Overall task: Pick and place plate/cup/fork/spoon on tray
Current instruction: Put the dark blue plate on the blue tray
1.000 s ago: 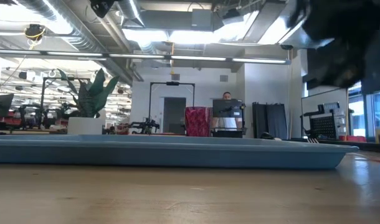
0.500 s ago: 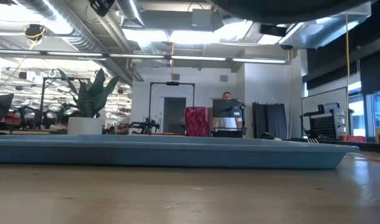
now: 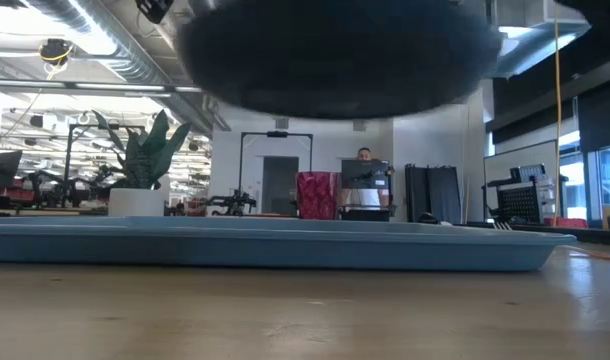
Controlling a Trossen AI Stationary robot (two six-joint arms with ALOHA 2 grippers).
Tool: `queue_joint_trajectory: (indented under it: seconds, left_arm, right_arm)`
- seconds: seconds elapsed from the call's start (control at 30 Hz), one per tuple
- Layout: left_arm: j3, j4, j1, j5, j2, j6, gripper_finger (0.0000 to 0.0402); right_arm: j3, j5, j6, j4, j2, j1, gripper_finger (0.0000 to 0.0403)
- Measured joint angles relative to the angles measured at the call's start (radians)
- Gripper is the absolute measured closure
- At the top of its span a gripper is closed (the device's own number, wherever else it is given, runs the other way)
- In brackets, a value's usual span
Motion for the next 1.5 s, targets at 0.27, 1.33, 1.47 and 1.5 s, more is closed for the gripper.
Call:
queue_joint_trajectory:
  seconds: [0.27,1.33,1.47,1.5]
  left_arm:
    - [0.000,-0.007,0.000,-0.009,-0.017,-0.001,0.0401]
    - [0.000,-0.013,0.000,-0.053,-0.017,0.000,0.0401]
    - [0.000,-0.013,0.000,-0.055,-0.017,0.000,0.0401]
    - [0.000,-0.013,0.000,-0.055,-0.017,0.000,0.0401]
  right_arm:
    - [0.139,0.034,-0.096,0.016,0.170,-0.098,0.0394]
    - [0.164,0.015,-0.163,0.189,0.386,-0.141,0.0350]
    - [0.164,-0.004,-0.162,0.181,0.386,-0.141,0.0346]
    - [0.164,-0.010,-0.162,0.178,0.386,-0.141,0.0345]
